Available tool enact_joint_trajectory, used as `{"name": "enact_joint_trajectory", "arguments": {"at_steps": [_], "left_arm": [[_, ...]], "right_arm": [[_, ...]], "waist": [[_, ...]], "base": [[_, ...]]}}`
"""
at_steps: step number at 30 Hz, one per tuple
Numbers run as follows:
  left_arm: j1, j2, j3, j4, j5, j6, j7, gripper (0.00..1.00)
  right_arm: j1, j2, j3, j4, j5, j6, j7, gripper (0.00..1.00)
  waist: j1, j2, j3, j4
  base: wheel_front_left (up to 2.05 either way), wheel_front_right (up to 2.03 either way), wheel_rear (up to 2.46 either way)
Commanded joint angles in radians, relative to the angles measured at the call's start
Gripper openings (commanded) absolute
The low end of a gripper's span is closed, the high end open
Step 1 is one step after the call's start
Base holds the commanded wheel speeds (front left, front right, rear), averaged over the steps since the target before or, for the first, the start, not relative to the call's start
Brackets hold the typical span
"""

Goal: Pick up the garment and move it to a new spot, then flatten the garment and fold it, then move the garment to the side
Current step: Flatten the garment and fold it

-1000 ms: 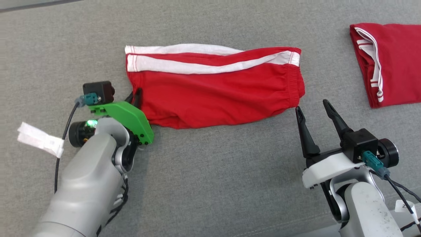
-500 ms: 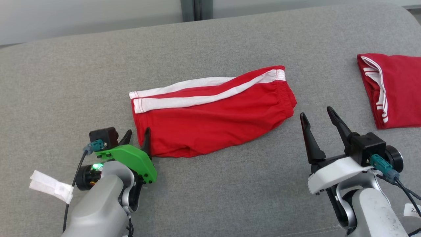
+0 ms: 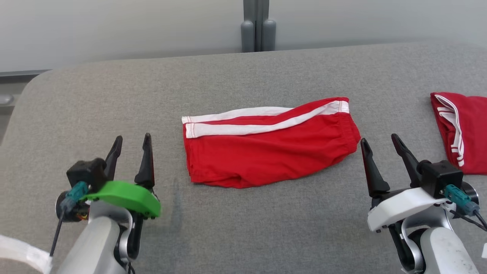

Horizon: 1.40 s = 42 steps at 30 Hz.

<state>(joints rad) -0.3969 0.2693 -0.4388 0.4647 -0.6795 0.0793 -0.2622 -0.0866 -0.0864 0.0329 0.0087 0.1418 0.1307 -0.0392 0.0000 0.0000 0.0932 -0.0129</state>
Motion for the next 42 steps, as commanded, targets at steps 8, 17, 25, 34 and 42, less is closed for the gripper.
{"name": "enact_joint_trajectory", "arguments": {"at_steps": [8,17,25,34,42], "left_arm": [[0.208,-0.046,0.189,-0.234,0.195,-0.075,-0.003,1.00],[0.320,-0.100,0.283,-0.241,0.282,-0.123,-0.003,1.00],[0.341,-0.124,0.322,-0.214,0.314,-0.145,-0.003,1.00],[0.328,-0.145,0.336,-0.202,0.346,-0.166,-0.003,1.00],[0.296,-0.157,0.347,-0.210,0.363,-0.178,-0.003,1.00]], "right_arm": [[0.028,-0.006,-0.028,-0.002,0.051,0.000,0.047,1.00],[0.057,-0.013,-0.053,0.032,0.077,0.000,0.074,1.00],[0.069,-0.007,-0.072,0.056,0.078,0.000,0.079,1.00],[0.042,0.004,-0.084,0.060,0.077,0.000,0.091,1.00],[-0.107,0.013,-0.142,0.094,0.068,0.000,0.258,1.00]], "waist": [[0.0000,0.0000,-0.054,0.050],[0.0000,0.0000,-0.094,0.066],[0.0000,0.0000,-0.107,0.076],[0.0000,0.0000,-0.101,0.076],[0.0000,0.0000,-0.044,0.079]], "base": [[0.00,0.00,0.00],[0.00,0.00,0.00],[0.00,0.00,0.00],[0.00,0.00,0.00],[0.00,0.00,0.00]]}}
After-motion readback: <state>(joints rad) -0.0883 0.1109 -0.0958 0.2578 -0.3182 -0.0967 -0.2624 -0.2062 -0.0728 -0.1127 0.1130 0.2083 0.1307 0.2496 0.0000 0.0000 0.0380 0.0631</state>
